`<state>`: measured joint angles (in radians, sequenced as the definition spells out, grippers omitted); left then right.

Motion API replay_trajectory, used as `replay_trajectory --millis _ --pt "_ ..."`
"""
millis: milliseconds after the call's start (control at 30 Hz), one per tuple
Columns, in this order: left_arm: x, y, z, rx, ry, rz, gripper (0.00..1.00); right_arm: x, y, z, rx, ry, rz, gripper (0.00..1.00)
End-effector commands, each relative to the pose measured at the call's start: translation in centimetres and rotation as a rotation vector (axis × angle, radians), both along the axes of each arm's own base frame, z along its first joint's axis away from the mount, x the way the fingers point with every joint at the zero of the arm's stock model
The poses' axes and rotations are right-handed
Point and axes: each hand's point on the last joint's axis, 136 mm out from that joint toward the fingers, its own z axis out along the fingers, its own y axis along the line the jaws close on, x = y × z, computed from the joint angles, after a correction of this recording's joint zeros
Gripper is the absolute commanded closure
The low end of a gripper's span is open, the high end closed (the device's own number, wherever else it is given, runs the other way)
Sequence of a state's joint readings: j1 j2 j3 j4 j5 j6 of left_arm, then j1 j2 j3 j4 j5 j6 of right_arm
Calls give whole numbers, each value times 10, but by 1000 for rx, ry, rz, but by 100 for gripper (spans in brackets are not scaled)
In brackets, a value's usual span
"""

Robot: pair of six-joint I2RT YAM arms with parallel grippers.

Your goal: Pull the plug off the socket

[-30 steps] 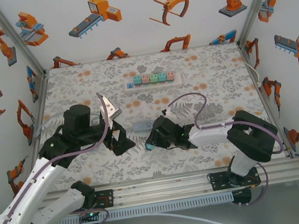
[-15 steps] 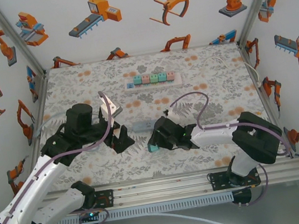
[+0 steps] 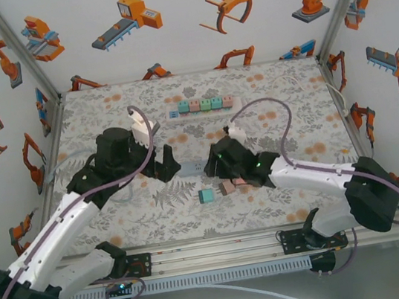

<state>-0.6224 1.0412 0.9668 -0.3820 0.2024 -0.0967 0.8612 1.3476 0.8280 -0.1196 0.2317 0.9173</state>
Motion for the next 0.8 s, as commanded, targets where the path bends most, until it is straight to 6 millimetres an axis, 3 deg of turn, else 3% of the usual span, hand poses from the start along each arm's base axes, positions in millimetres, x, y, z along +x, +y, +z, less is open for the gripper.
replay_trajectory --millis 0,100,167,267,400,567,667,767 --pt "65 8 16 -126 6 223 3 54 -39 49 -109 -153 -17 41" --pt "121 25 -12 -98 104 393 1 106 -69 67 -91 -177 -46 37" --pt "157 37 -37 -46 164 490 2 141 -88 68 -46 -149 -57 36" --pt "204 38 -64 -106 259 522 7 191 -113 55 53 -76 -66 36" --pt "259 40 -98 -160 354 529 16 245 -144 19 103 5 -77 37" --pt "306 22 -126 -260 426 444 23 286 -149 -34 113 99 9 41" --pt "321 15 -138 -280 436 418 25 297 -141 -59 113 130 73 43" --pt "331 12 -159 -304 500 423 33 303 -136 -77 128 144 101 45"
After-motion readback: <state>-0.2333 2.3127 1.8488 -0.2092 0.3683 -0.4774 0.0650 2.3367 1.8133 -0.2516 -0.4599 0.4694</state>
